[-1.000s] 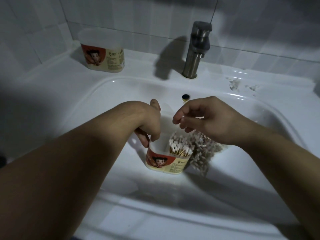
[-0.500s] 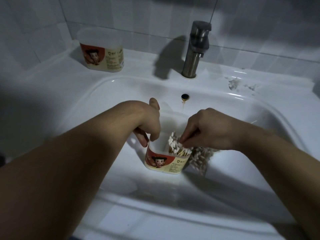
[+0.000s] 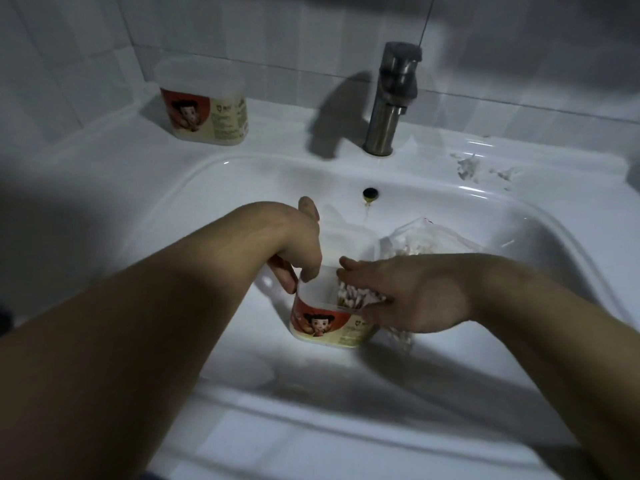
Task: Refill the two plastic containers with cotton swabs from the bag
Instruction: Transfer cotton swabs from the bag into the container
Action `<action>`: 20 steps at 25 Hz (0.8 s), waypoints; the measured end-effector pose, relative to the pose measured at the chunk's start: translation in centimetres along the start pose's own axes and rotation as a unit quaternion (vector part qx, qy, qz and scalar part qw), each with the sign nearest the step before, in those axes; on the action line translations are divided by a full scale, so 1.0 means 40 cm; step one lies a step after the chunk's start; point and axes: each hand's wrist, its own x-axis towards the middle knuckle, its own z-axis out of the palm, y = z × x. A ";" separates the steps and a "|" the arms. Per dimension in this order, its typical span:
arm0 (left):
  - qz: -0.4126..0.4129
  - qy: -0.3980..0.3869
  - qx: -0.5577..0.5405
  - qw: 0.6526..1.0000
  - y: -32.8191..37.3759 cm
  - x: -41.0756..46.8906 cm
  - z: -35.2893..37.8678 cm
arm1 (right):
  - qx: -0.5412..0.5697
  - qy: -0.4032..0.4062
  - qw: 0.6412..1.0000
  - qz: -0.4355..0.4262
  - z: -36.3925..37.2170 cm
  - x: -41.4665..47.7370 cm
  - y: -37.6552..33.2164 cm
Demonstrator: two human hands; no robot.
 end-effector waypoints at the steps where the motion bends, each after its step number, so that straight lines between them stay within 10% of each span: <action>1: -0.001 0.000 -0.002 1.000 0.000 0.000 -0.001 | 0.011 0.003 1.000 0.006 -0.003 -0.007 -0.004; 7: -0.009 0.005 0.043 0.999 -0.003 0.003 -0.013 | 0.090 0.336 0.933 0.093 -0.069 -0.044 0.061; 13: 0.185 0.133 0.083 0.970 0.019 0.016 -0.022 | 0.133 0.378 0.879 0.258 -0.079 -0.046 0.137; 20: 0.256 -0.015 0.042 0.966 0.045 0.008 0.031 | 0.264 0.215 0.911 0.233 -0.049 -0.045 0.152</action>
